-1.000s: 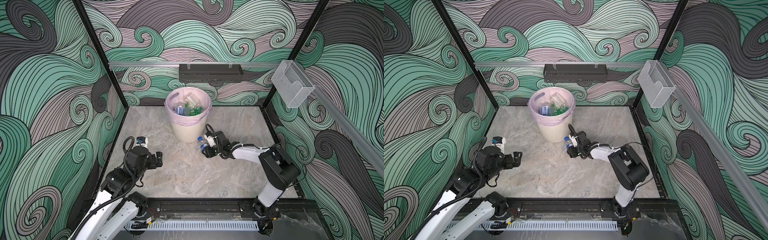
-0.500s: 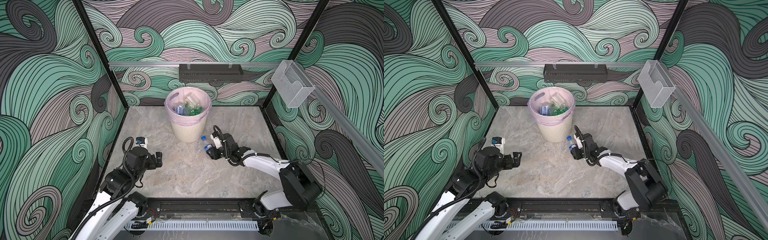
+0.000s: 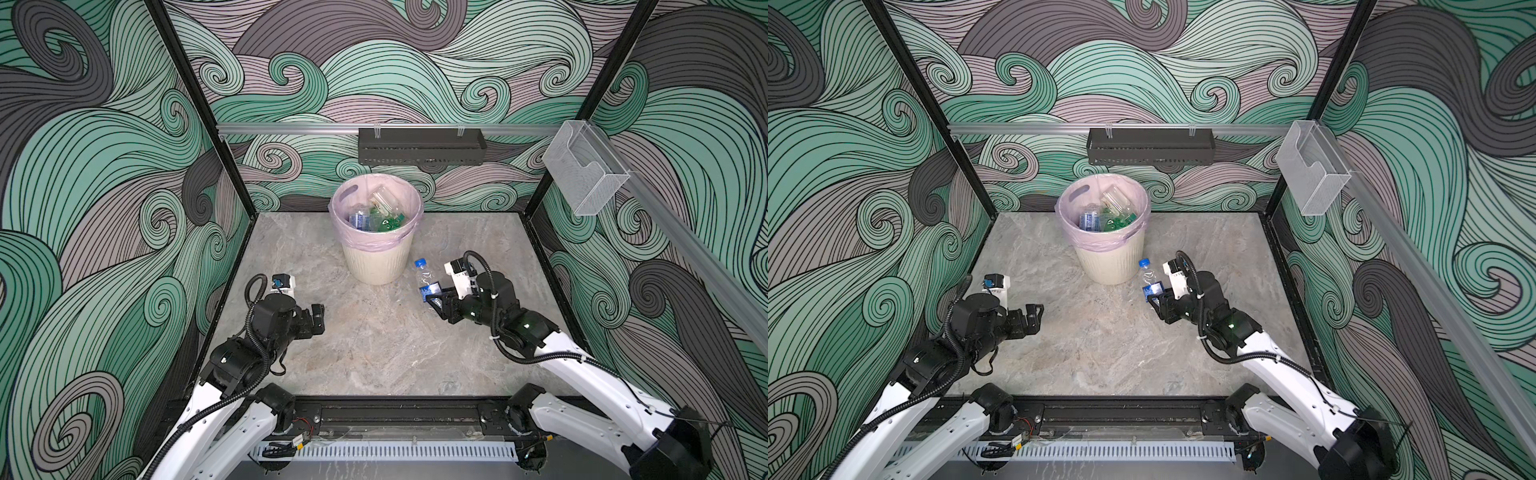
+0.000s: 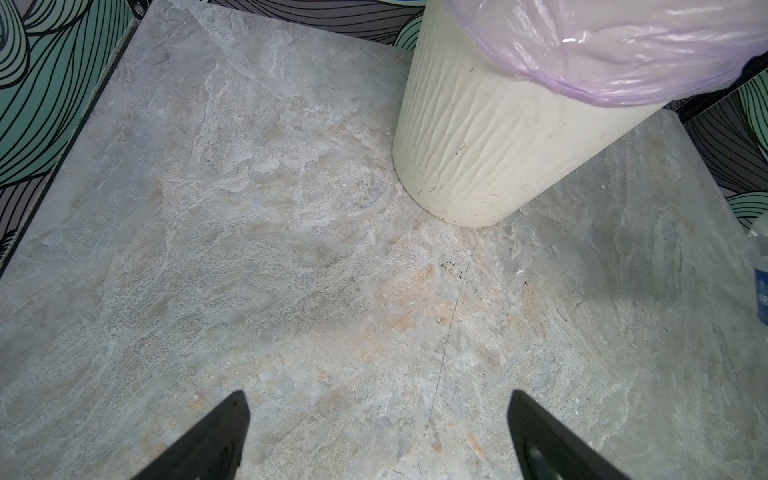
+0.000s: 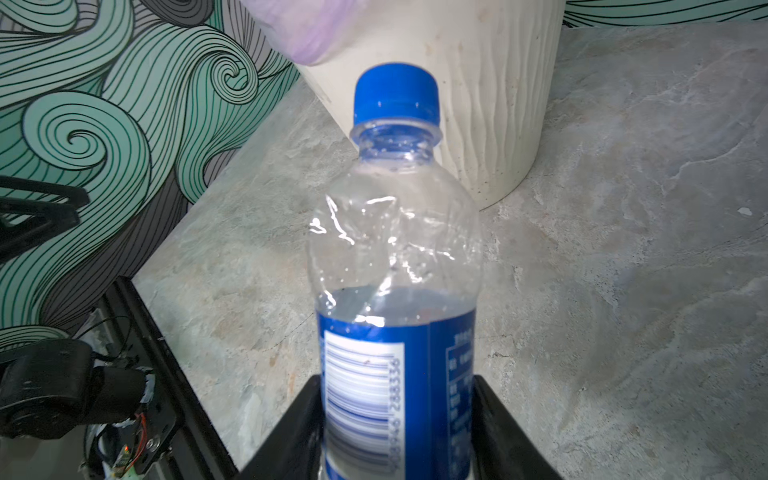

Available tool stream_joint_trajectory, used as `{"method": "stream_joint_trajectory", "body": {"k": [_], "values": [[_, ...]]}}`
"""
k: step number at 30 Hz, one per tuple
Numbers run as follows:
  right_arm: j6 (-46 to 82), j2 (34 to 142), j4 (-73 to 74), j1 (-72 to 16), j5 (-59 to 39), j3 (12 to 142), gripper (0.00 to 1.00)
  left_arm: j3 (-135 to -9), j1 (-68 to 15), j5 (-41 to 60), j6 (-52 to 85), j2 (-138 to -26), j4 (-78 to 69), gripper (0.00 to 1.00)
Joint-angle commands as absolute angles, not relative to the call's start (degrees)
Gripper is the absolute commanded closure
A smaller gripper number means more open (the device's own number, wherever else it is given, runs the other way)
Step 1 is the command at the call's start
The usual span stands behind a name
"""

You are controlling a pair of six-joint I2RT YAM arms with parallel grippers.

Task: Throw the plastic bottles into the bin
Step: 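Lift the soda water bottle over the bin with the right gripper and release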

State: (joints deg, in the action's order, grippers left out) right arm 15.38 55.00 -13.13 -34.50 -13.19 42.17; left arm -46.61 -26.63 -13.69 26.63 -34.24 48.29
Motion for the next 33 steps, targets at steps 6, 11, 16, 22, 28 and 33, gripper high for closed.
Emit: {"method": "stream_joint_trajectory", "body": {"k": [6,11,16,22,28,33], "values": [[10.1,67.2,-17.1,-34.9,-19.3,68.0,0.53,-46.6,-26.1,-12.8,27.8,-34.4,47.8,0.01],[11.6,91.6,-15.5,-34.9,-19.8,97.9,0.42,-46.9,-26.1,-12.7,27.6,-34.9,45.7,0.01],[7.3,110.1,-29.8,-35.1,-17.1,124.0,0.06,-49.8,-26.0,-13.4,26.6,-37.2,45.2,0.01],[7.8,98.7,-18.4,-35.1,-14.8,107.2,0.0,-49.8,-26.0,-17.1,24.1,-40.6,35.2,0.01],[3.3,84.9,-18.2,-34.0,-9.4,91.7,0.0,-51.4,-25.4,-29.5,19.0,-49.6,29.2,0.01],[3.7,73.6,-14.9,-29.4,-5.9,77.3,0.0,-49.8,-23.0,-37.0,15.0,-54.2,24.4,0.01]]}}
